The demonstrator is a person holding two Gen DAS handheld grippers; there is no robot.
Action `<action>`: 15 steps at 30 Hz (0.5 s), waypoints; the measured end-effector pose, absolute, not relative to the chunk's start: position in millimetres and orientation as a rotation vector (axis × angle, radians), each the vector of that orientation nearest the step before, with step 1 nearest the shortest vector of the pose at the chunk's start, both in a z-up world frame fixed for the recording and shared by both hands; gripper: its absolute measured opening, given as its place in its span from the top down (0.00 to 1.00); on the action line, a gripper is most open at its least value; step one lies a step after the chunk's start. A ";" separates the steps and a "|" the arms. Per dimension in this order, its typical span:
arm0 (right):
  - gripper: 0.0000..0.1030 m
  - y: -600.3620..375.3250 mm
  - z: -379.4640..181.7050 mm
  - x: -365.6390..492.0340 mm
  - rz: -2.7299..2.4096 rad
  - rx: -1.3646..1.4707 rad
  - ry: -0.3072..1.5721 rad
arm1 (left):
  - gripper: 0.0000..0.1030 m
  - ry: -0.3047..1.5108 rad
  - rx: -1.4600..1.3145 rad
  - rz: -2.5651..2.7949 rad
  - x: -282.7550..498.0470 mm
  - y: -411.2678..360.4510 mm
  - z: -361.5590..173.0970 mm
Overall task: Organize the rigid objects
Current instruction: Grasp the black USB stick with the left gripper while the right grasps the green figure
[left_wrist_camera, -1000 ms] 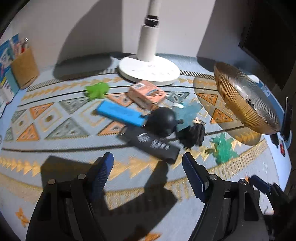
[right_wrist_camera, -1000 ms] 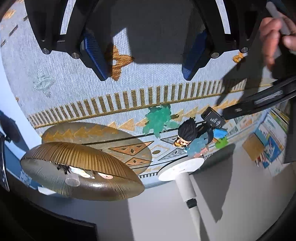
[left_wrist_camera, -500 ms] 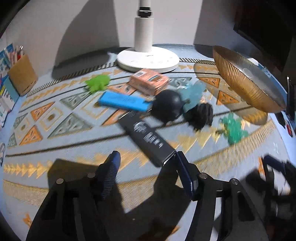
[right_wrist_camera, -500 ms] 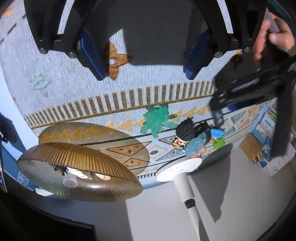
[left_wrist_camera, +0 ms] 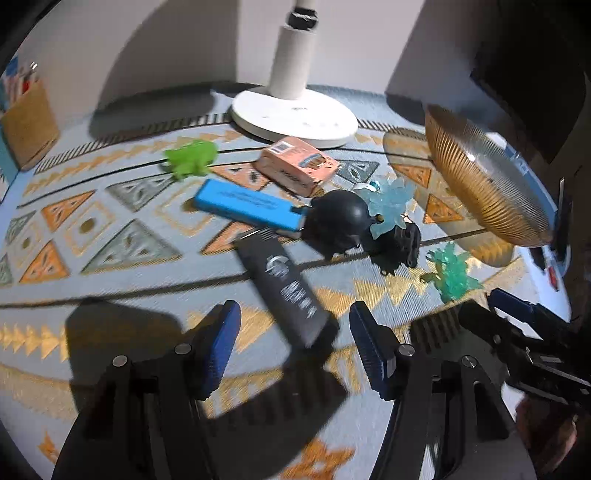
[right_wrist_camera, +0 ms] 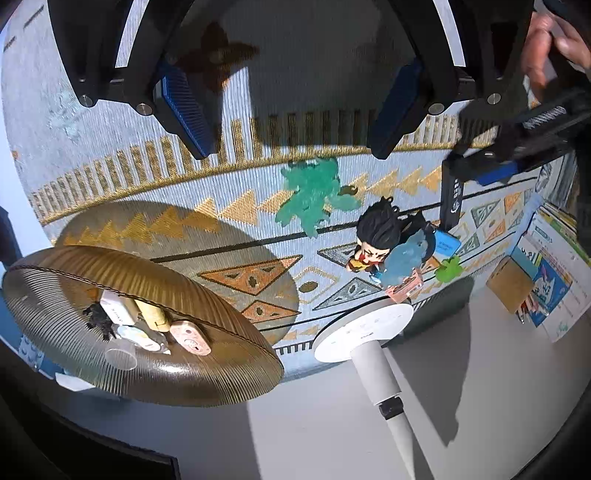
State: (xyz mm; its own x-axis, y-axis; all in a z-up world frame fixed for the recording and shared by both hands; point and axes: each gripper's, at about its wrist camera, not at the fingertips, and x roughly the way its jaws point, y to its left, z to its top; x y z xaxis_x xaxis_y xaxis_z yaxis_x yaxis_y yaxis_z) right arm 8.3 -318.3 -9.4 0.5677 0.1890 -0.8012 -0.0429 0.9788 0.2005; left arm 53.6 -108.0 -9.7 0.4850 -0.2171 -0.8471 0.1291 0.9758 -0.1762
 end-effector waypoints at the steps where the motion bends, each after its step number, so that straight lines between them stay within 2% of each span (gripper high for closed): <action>1: 0.16 -316.8 -9.3 9.8 0.131 0.154 0.956 | 0.43 1.033 -0.063 -0.201 55.2 -113.3 -10.3; 3: 0.16 -312.6 -10.0 13.9 0.130 0.127 0.956 | 0.46 1.022 -0.017 -0.186 59.2 -120.8 -12.0; 5: 0.20 -305.9 -10.7 18.6 0.124 0.102 0.951 | 0.55 1.010 0.014 -0.168 60.7 -122.5 -12.8; 7: 0.32 -299.6 -11.5 23.5 0.116 0.073 0.945 | 0.67 0.999 0.028 -0.164 58.7 -118.5 -12.4; 9: 0.47 -291.4 -11.6 27.4 0.100 0.025 0.936 | 0.76 0.994 0.007 -0.200 54.3 -110.7 -11.3; 11: 0.65 -285.1 -11.9 27.3 0.098 -0.017 0.926 | 0.78 0.996 -0.013 -0.241 46.6 -104.0 -9.9; 15: 0.67 -286.4 -6.3 11.7 0.173 0.008 0.911 | 0.78 0.983 -0.020 -0.331 21.7 -99.5 -4.7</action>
